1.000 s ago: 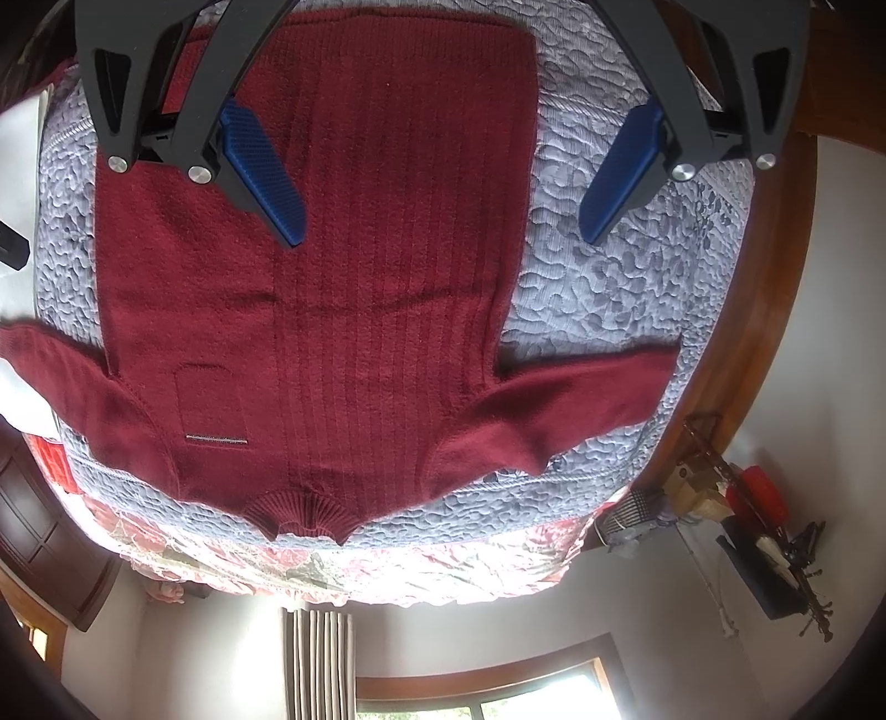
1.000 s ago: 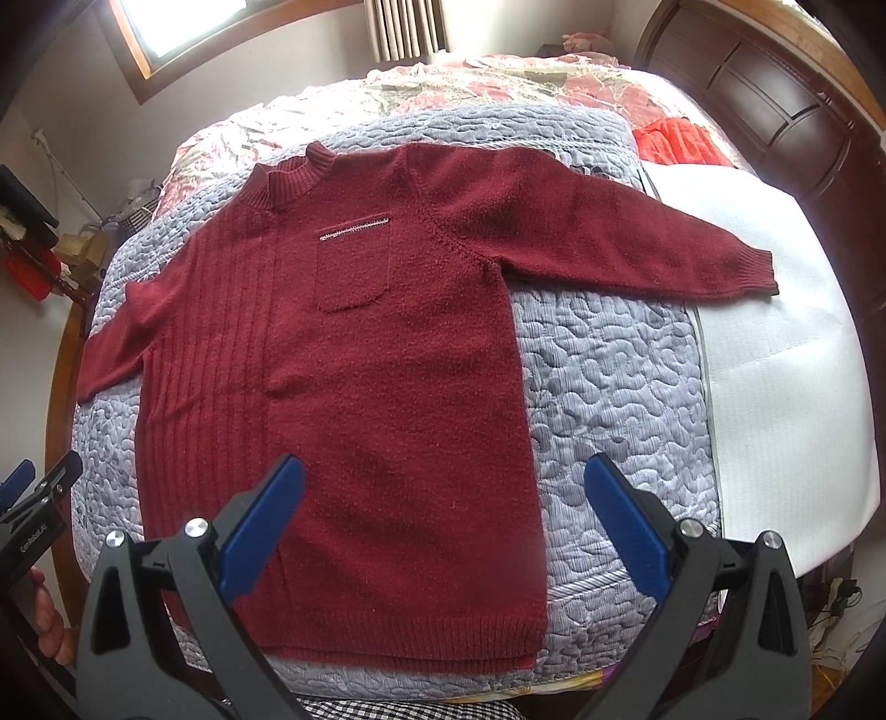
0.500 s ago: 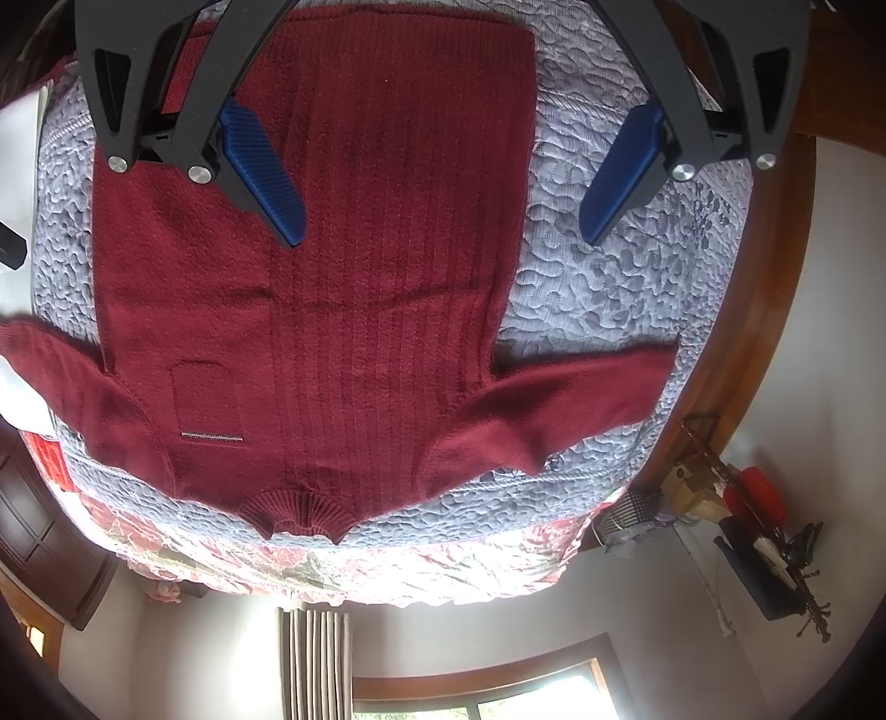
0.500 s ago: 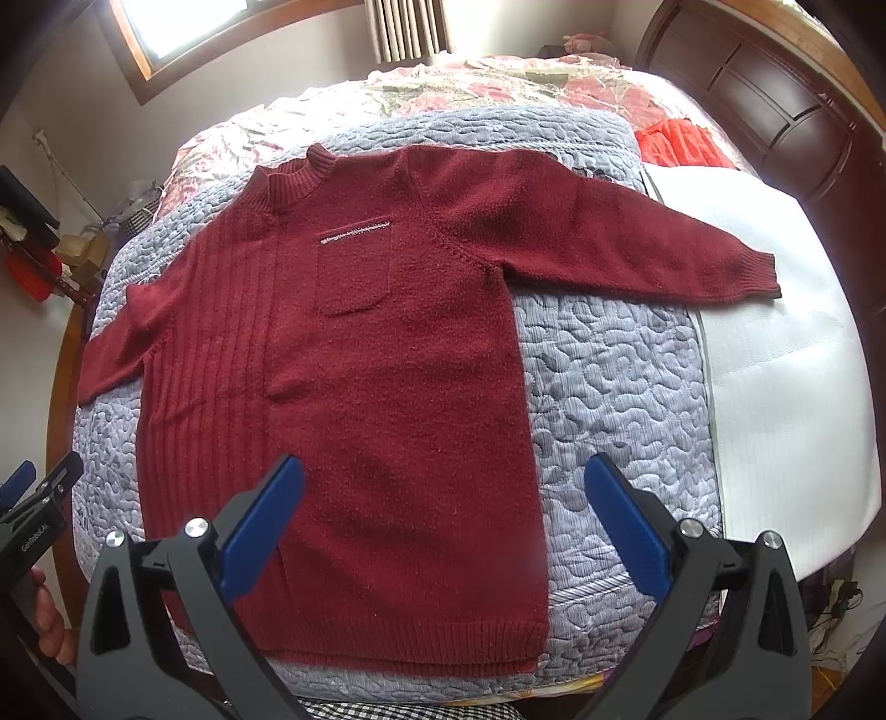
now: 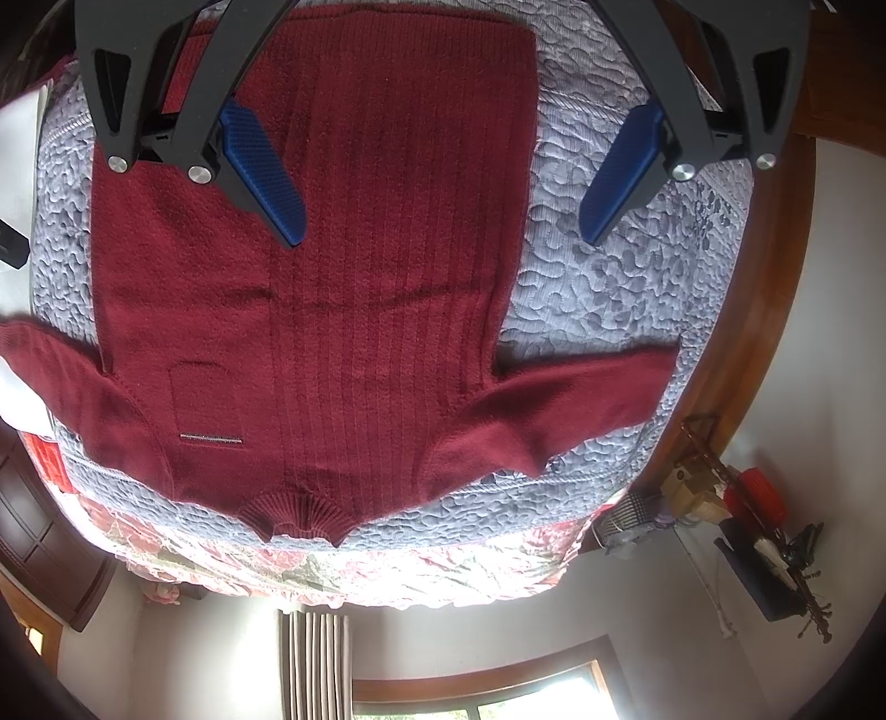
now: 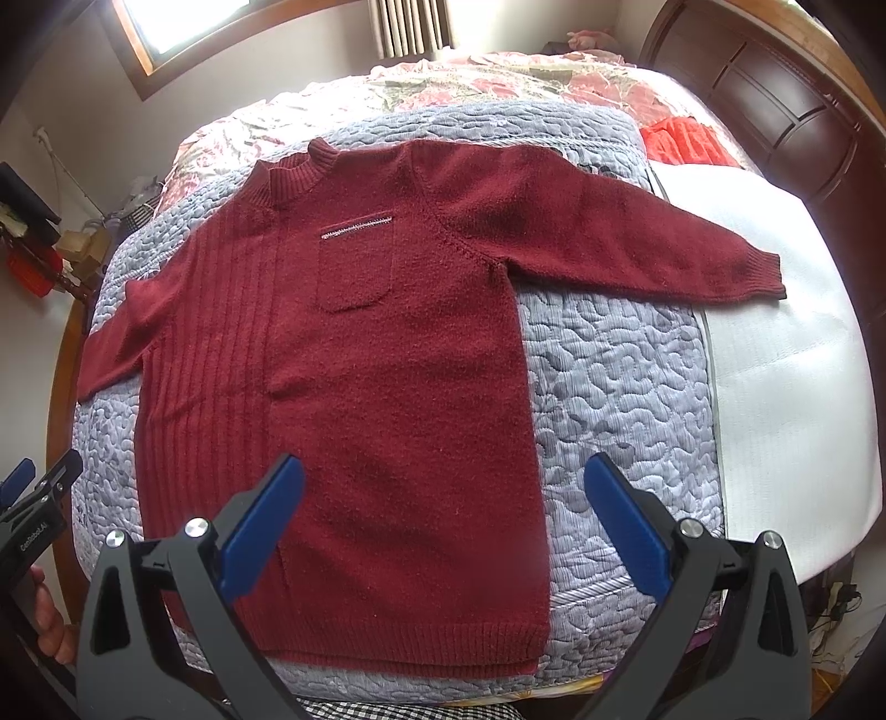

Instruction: Fold small clothes

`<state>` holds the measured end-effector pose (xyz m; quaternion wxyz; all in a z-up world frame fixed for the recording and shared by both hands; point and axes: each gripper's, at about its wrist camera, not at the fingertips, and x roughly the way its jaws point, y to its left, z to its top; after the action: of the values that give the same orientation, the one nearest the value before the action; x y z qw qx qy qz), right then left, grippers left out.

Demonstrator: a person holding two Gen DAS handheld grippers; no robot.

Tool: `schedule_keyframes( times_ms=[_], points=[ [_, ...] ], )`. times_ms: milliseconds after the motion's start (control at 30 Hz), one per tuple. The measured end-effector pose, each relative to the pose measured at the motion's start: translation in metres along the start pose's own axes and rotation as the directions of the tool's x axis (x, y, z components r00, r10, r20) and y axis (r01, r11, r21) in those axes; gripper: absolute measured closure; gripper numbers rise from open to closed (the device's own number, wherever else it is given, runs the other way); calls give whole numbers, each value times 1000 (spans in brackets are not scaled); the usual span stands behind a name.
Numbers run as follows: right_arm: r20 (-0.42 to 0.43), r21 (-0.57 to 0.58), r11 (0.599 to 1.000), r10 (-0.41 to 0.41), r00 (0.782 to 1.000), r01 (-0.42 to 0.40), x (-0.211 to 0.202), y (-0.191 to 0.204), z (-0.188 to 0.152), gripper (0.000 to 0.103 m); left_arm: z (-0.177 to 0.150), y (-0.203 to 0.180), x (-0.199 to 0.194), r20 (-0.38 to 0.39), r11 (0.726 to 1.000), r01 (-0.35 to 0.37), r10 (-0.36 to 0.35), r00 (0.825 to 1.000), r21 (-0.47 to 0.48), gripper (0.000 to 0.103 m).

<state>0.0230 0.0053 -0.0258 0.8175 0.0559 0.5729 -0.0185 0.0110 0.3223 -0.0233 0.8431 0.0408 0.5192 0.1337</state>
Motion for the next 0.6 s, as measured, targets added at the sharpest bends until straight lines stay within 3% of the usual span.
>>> schedule_keyframes(
  times_ms=[600],
  points=[
    [-4, 9, 1000, 4, 1000, -4, 5, -9, 2, 3, 1, -6, 7, -11, 1000, -15, 15, 1000, -1, 4]
  ],
)
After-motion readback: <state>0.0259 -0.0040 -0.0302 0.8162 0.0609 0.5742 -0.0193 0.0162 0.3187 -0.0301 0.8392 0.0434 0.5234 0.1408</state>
